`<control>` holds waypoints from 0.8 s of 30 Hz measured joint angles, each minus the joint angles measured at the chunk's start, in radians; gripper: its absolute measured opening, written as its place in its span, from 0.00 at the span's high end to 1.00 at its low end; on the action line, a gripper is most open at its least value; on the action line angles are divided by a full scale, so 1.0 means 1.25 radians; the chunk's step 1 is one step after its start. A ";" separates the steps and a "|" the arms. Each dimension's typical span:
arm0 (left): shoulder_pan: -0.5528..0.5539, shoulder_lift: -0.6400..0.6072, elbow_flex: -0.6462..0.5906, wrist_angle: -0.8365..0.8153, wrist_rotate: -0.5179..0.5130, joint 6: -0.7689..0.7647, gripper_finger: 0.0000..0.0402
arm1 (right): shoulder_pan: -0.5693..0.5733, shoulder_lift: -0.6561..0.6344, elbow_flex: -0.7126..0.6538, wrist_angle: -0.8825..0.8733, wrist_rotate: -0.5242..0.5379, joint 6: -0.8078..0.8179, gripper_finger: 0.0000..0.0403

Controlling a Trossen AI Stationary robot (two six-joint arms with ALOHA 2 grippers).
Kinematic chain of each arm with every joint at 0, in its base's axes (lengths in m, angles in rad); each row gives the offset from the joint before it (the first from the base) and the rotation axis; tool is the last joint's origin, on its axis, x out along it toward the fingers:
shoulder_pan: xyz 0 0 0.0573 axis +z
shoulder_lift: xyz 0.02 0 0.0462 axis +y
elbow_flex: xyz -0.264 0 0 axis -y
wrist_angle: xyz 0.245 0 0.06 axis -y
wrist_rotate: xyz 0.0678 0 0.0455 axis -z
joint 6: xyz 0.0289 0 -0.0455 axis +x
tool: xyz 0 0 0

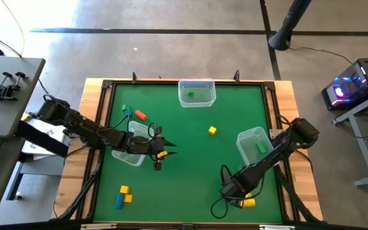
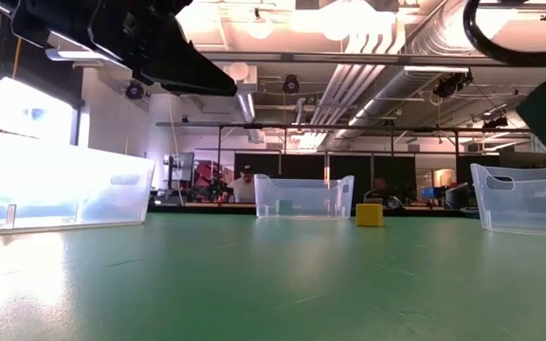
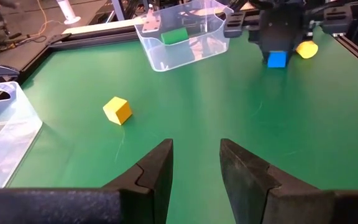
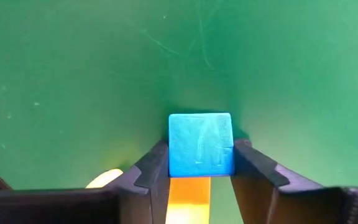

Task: Sort blocks by size
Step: Put the blue triangular block into the bottom left transparent bin

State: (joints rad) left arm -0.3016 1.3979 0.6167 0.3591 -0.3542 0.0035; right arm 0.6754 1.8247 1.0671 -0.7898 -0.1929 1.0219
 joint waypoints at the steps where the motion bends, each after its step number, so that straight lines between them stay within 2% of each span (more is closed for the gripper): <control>1: 0.000 0.000 0.000 -0.001 0.000 0.000 0.71 | 0.000 -0.012 -0.003 0.005 0.016 -0.004 0.68; 3: 0.000 0.000 0.000 -0.002 0.000 0.000 0.71 | -0.006 -0.038 -0.007 0.024 0.074 -0.029 0.68; 8: 0.000 0.000 0.000 0.009 0.000 0.000 0.71 | -0.045 -0.118 -0.004 0.105 0.237 -0.181 0.68; 14: 0.000 0.000 0.000 0.038 0.003 0.009 0.71 | -0.132 -0.146 -0.010 0.224 0.361 -0.407 0.68; 18: 0.000 0.000 0.000 0.058 0.013 0.059 0.71 | -0.212 -0.147 -0.126 0.515 0.289 -0.547 0.68; 24: 0.000 0.000 0.000 0.071 0.029 0.122 0.71 | -0.352 -0.147 -0.354 1.088 0.238 -0.590 0.68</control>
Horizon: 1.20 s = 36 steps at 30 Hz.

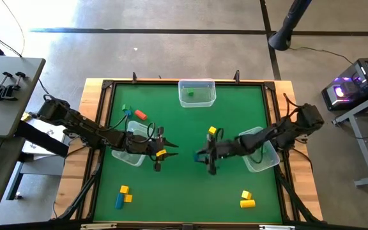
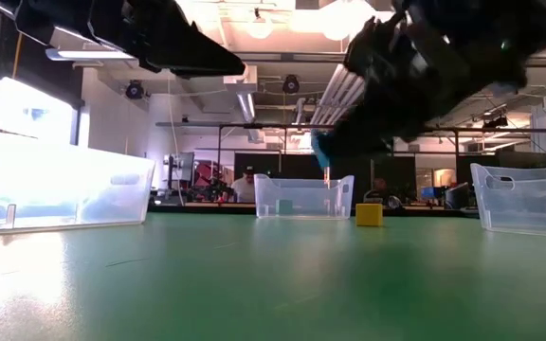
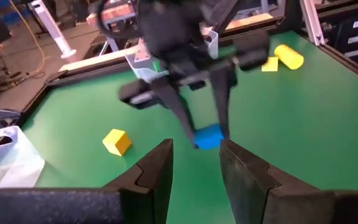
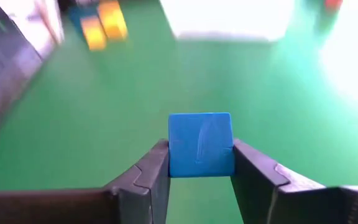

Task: Sort blocks by size
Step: Put the blue triangular block into the bottom left transparent bin

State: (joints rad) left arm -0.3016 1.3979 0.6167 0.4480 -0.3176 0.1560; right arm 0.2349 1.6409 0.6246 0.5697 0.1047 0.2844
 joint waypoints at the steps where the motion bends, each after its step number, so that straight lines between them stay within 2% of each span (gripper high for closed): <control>1: 0.000 0.000 0.000 0.000 0.000 0.011 0.71 | -0.013 0.000 -0.021 0.080 -0.007 -0.008 0.68; 4: 0.000 0.000 0.000 0.008 0.001 0.049 0.71 | -0.035 -0.002 -0.048 0.228 -0.018 -0.048 0.68; 7: 0.000 0.000 0.000 0.036 0.009 0.067 0.71 | -0.044 -0.002 -0.039 0.253 -0.048 -0.083 0.68; 9: 0.002 0.000 0.000 0.072 0.042 0.112 0.71 | -0.043 -0.002 -0.027 0.250 -0.051 -0.103 0.68; 13: 0.002 0.000 0.000 0.176 0.156 0.201 0.69 | -0.029 -0.002 -0.024 0.256 -0.051 -0.147 0.68; 21: -0.002 0.017 0.000 0.268 0.183 0.443 0.48 | -0.017 -0.002 -0.024 0.342 -0.127 -0.172 0.67; 25: -0.002 0.077 0.021 0.306 0.185 0.530 0.38 | -0.017 -0.002 -0.024 0.366 -0.152 -0.172 0.66; 30: -0.009 0.197 0.095 0.304 0.151 0.639 0.31 | -0.019 -0.002 -0.024 0.394 -0.154 -0.180 0.66; 36: -0.030 0.294 0.182 0.310 -0.011 0.717 0.31 | -0.019 -0.002 -0.024 0.396 -0.154 -0.186 0.65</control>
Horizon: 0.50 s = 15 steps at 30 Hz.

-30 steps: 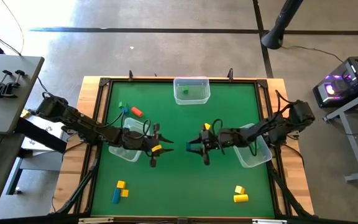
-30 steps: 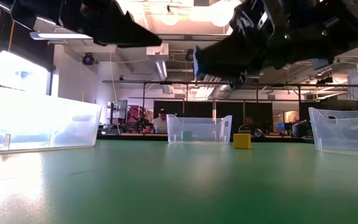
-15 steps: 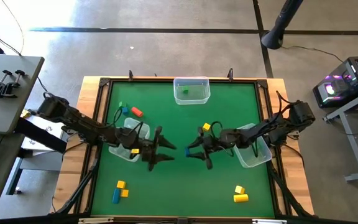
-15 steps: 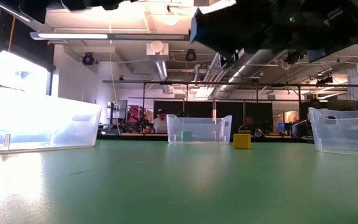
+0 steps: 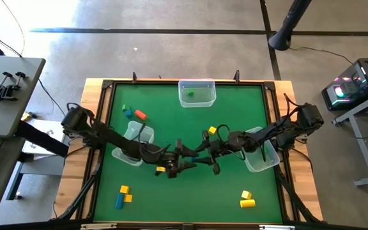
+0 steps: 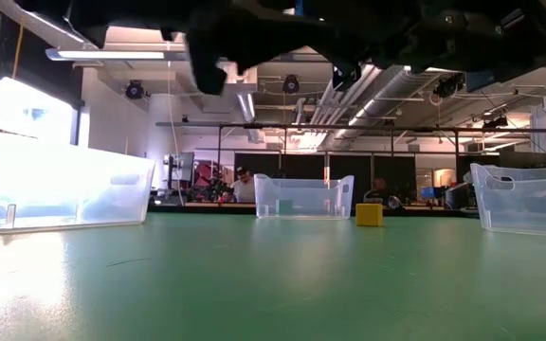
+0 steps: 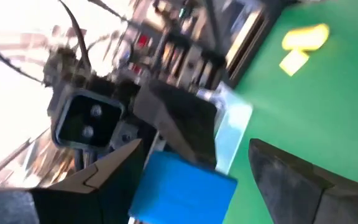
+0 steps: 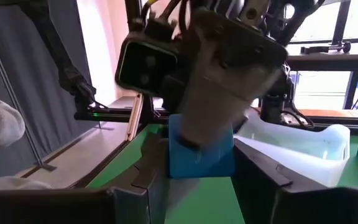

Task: Sort blocks by size
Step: Put the blue triangular block into the bottom left transparent bin

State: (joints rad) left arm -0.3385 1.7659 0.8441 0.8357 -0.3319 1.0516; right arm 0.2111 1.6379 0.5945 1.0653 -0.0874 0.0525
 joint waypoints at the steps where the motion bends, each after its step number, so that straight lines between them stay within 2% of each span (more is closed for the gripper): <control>1: -0.002 0.009 0.010 -0.002 -0.021 0.001 0.32 | 0.000 0.000 0.000 0.001 0.000 0.000 0.65; 7: -0.005 0.017 0.022 -0.005 -0.071 0.008 0.36 | -0.001 0.000 0.000 0.009 0.002 0.000 0.65; 15: -0.026 0.015 0.022 -0.007 -0.127 0.007 0.51 | -0.001 0.000 0.001 -0.003 0.013 0.017 0.65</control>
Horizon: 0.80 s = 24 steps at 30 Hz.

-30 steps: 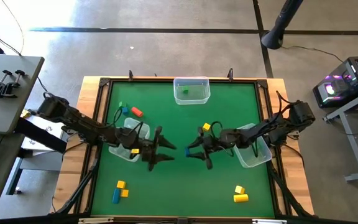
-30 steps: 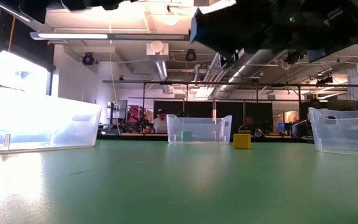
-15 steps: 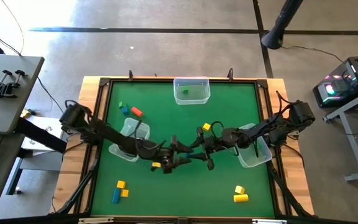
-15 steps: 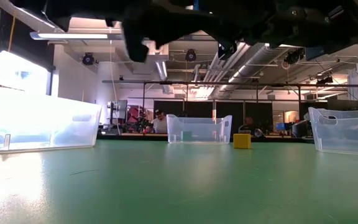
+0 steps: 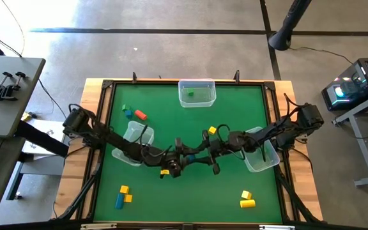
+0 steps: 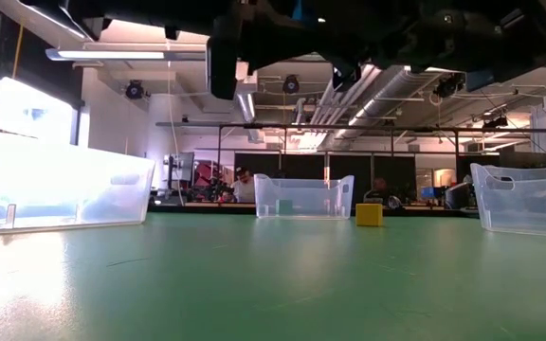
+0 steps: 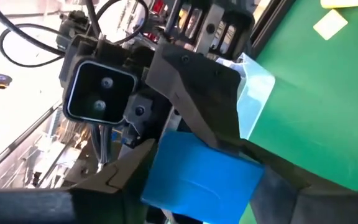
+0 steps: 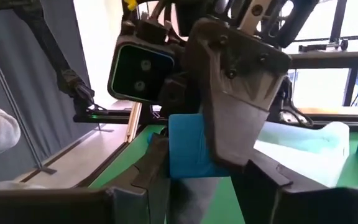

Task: Sort blocks by size
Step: Put the blue triangular block into the bottom left transparent bin

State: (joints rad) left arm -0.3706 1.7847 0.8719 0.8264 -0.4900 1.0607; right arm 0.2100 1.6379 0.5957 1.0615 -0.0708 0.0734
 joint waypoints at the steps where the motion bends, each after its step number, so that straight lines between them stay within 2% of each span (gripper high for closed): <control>1: -0.003 0.000 0.000 -0.001 -0.012 0.003 0.53 | 0.000 0.000 0.000 -0.003 0.008 0.006 0.65; 8: -0.011 0.000 -0.001 -0.037 -0.128 0.005 0.57 | -0.012 0.000 0.002 -0.030 0.055 0.054 0.65; 18: -0.009 0.000 0.000 -0.064 -0.146 -0.031 0.56 | -0.026 -0.001 0.002 -0.056 0.085 0.091 0.65; 24: -0.010 0.000 0.000 -0.075 -0.191 -0.093 0.53 | -0.027 -0.001 0.002 -0.063 0.122 0.106 0.65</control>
State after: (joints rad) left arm -0.3828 1.7851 0.8715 0.7330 -0.7290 0.9448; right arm 0.1761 1.6371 0.5982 0.9828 0.0815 0.2053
